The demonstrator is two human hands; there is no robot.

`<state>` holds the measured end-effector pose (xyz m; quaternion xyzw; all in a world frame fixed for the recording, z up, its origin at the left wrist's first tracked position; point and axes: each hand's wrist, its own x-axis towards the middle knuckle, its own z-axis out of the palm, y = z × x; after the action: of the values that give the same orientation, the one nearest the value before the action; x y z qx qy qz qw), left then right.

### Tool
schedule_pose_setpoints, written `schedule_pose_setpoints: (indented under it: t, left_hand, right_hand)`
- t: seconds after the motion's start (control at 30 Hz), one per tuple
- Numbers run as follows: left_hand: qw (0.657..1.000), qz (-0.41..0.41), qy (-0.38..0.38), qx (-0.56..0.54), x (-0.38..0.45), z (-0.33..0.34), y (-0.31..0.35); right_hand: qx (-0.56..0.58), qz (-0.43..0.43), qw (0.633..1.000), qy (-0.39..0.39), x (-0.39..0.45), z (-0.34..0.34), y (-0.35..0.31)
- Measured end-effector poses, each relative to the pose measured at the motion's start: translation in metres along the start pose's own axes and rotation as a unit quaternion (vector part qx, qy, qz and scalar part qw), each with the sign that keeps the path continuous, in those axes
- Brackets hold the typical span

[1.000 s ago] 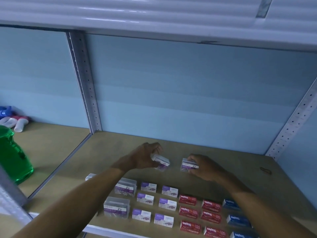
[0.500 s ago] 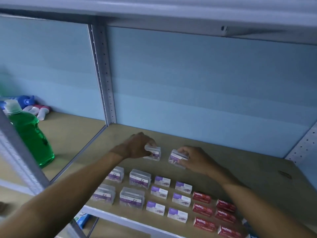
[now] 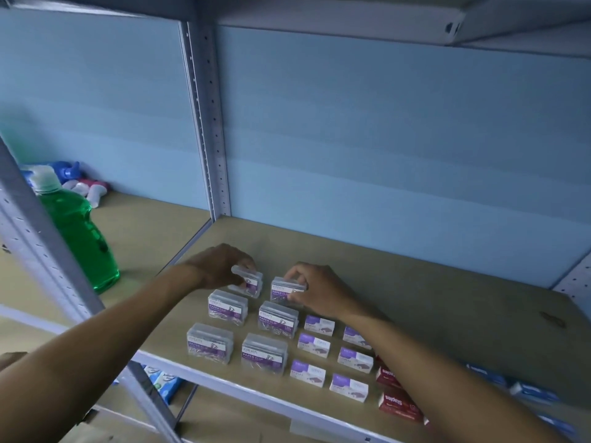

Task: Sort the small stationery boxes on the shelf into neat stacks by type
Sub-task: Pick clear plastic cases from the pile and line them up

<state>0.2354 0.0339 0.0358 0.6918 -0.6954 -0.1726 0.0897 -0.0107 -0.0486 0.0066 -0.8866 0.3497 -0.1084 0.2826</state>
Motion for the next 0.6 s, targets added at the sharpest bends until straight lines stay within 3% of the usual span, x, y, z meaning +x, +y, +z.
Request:
schedule_pose_setpoints:
  t: [0.6]
  left_hand:
    - [1.000,-0.016,0.012,0.005,-0.003,-0.002,0.001]
  right_hand:
    - [0.020,-0.001,1.000,0.015,-0.012,-0.008,0.004]
